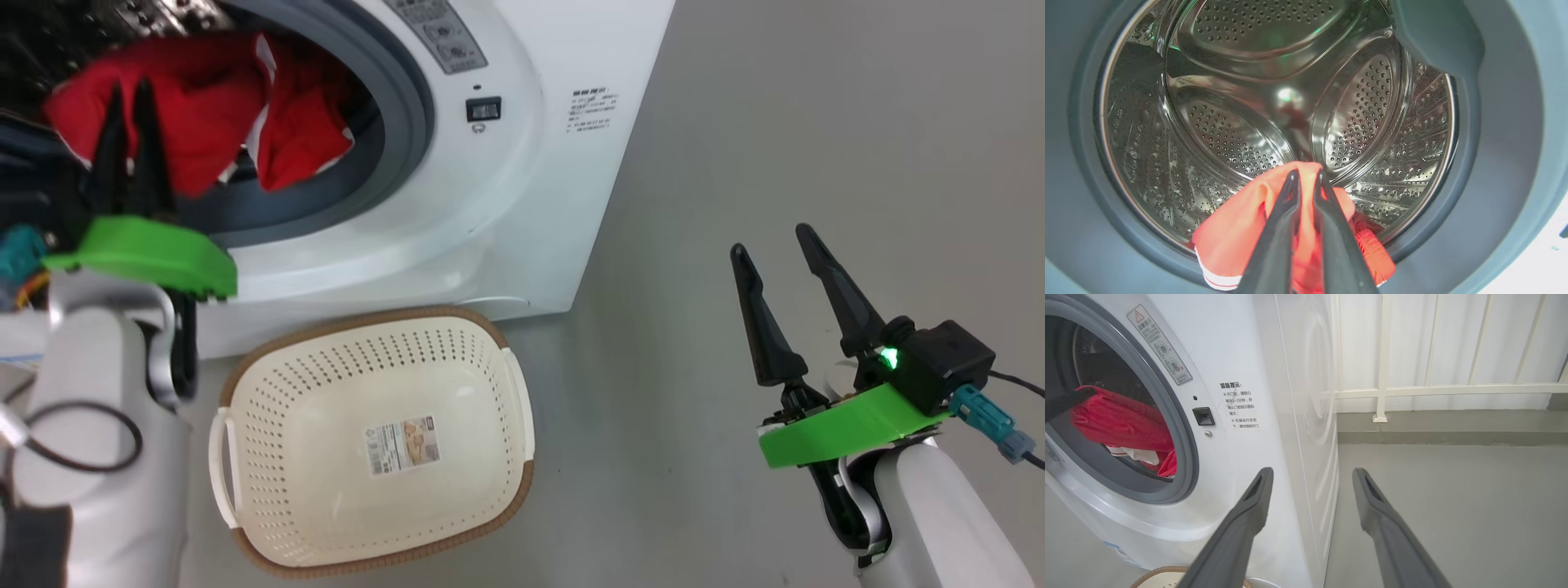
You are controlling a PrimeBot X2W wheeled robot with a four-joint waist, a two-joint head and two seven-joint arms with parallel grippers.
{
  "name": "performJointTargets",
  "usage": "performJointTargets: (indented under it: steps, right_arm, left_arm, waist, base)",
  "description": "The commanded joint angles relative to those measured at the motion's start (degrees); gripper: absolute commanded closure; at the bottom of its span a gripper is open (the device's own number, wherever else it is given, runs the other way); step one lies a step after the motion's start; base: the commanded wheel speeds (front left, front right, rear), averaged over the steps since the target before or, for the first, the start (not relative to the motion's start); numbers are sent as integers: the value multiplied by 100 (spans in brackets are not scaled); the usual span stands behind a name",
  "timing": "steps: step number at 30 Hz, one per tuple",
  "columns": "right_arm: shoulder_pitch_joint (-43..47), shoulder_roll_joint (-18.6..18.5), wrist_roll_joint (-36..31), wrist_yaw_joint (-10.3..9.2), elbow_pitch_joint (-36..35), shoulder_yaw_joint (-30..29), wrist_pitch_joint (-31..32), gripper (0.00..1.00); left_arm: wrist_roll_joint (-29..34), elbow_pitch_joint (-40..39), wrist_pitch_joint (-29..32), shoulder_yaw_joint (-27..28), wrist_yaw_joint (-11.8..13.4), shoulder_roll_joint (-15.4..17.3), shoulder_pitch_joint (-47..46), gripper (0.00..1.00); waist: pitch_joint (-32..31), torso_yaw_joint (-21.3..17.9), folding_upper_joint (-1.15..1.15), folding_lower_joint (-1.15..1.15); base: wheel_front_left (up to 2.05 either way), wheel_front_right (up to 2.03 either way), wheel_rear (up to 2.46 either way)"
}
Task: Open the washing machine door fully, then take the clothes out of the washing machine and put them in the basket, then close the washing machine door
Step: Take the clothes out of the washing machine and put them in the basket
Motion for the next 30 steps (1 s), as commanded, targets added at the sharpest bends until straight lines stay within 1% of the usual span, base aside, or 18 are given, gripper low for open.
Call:
performJointTargets:
  steps: [1, 15, 20, 30]
  right_arm:
    - [82, -17, 15, 36, -108, 141, -37, 0]
    - [349, -12, 11, 36, -18, 96, -37, 0]
    - [425, -2, 12, 36, -12, 95, -37, 0]
    - [460, 1, 34, 36, 17, 89, -37, 0]
  left_arm:
    - [-24, -263, -68, 160, -30, 168, 169, 100]
    - [-123, -1057, -68, 175, -93, -94, 1288, 100]
    - [-165, -1548, 4, 106, -28, -167, 1586, 100]
    - [-243, -2563, 403, -28, 119, -242, 1964, 100]
  waist:
    - [-156, 15, 0, 0]
    - [-795, 41, 0, 0]
    - [-941, 65, 0, 0]
    - [-1061, 105, 0, 0]
  base:
    - [0, 0, 0]
    - [0, 0, 0]
    - [0, 0, 0]
    - [0, 0, 0]
